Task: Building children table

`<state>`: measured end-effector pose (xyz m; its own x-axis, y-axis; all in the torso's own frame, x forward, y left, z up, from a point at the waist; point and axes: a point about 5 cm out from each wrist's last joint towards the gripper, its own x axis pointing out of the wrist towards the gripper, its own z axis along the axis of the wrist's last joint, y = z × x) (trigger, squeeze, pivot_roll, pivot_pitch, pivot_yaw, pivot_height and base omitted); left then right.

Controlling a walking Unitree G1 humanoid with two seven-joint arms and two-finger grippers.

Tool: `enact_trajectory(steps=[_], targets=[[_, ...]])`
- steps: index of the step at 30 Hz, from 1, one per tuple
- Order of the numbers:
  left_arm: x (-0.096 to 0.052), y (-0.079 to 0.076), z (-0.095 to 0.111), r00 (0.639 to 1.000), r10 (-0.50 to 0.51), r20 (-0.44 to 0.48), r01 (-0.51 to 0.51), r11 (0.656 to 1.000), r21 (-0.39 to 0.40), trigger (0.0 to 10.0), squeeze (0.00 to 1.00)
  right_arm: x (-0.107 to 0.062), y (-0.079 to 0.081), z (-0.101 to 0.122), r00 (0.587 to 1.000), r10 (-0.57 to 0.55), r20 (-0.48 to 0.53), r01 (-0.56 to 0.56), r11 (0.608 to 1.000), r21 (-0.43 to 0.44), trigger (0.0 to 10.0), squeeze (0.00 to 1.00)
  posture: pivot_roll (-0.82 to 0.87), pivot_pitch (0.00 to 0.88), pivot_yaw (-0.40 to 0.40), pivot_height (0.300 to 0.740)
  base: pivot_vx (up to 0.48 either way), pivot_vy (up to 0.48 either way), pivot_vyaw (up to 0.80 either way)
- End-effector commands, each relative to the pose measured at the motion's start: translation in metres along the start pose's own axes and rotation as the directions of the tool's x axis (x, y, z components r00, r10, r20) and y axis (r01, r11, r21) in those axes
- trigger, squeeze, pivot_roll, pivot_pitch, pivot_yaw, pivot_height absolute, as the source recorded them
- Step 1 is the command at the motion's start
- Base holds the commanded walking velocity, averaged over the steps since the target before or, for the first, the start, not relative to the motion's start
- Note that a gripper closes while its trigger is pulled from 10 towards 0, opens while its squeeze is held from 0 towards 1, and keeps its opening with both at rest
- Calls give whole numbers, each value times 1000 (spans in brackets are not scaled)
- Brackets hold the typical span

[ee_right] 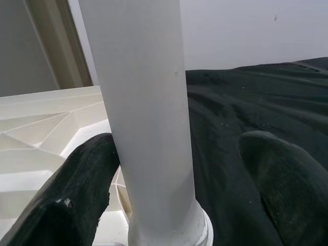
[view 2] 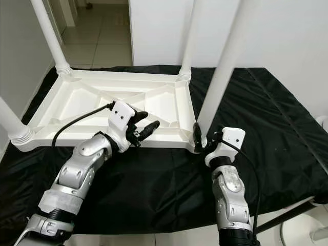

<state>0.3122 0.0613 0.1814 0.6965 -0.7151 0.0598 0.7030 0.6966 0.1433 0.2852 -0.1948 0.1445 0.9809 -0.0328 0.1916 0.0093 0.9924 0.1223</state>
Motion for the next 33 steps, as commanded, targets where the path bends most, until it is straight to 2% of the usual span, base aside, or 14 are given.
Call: enact_trajectory(steps=[1, 2, 3, 5, 8, 12, 15, 17, 19, 21, 23, 25, 28, 33], targets=[[-2, 2, 0, 994, 112, 6, -112, 993, 29, 10000, 0, -1, -18, -1, 995, -103, -3, 103, 994, -19, 10000, 0, -40, 0, -18, 740, 0, 0, 0], [-3, -1, -2, 996, 86, -3, -86, 996, 35, 10000, 0, -1, -25, 0, 991, -137, -2, 137, 990, -22, 10000, 0, -39, 0, -18, 740, 0, 0, 0], [-3, -1, -2, 996, 86, -3, -86, 996, 35, 10000, 0, -1, -25, 0, 991, -137, -2, 137, 990, -22, 10000, 0, -39, 0, -18, 740, 0, 0, 0], [-6, -12, -8, 999, -2, -36, 4, 998, 67, 10000, 0, -1, -40, 3, 981, -192, 11, 192, 981, -38, 10000, 0, -38, 0, -16, 740, 0, 0, 0], [-8, -15, -11, 998, -32, -48, 35, 996, 76, 10000, 0, -1, -45, 4, 979, -204, 16, 205, 978, -43, 10000, 0, -38, 0, -14, 740, 0, 0, 0], [-15, -33, -18, 981, -175, -85, 184, 976, 113, 10000, 0, 0, -69, 12, 964, -262, 44, 265, 961, -84, 10000, 0, -37, 0, -6, 740, 0, 0, 0], [-18, -35, -23, 974, -199, -110, 213, 968, 131, 10000, 0, -1, -82, 15, 951, -302, 59, 307, 947, -97, 10000, 0, -40, 2, 0, 740, 0, 0, 0], [-18, -35, -23, 974, -199, -110, 213, 968, 131, 10000, 0, -1, -82, 15, 951, -302, 59, 307, 947, -97, 10000, 0, -40, 2, 0, 740, 0, 0, 0], [-18, -32, -25, 977, -173, -128, 191, 971, 144, 10000, 0, -2, -90, 18, 941, -331, 69, 337, 935, -106, 10000, 0, -39, 4, 3, 740, 0, 0, 0], [-17, -31, -25, 978, -160, -131, 179, 973, 148, 10000, 0, -2, -91, 18, 940, -335, 71, 341, 934, -107, 10000, 0, -40, 8, 9, 740, 0, 0, 0], [-14, -22, -29, 981, -94, -170, 123, 977, 171, 10000, 0, -1, -85, 18, 951, -301, 73, 307, 948, -90, 10000, 0, -40, 12, 10, 740, 0, 0, 0], [-13, -19, -30, 980, -70, -184, 103, 979, 175, 10000, 0, 0, -82, 18, 956, -285, 75, 291, 953, -83, 10000, 0, -40, 12, 10, 740, 0, 0, 0], [-9, -6, -38, 964, 11, -265, 49, 974, 219, 10000, 0, 0, -58, 14, 983, -170, 65, 173, 984, -46, 10000, 0, -42, 19, 15, 740, 0, 0, 0], [-11, -3, -45, 948, 14, -318, 62, 972, 228, 10000, 0, 0, -45, 10, 990, -126, 55, 128, 992, -22, 10000, 0, -43, 22, 16, 740, 0, 0, 0]])
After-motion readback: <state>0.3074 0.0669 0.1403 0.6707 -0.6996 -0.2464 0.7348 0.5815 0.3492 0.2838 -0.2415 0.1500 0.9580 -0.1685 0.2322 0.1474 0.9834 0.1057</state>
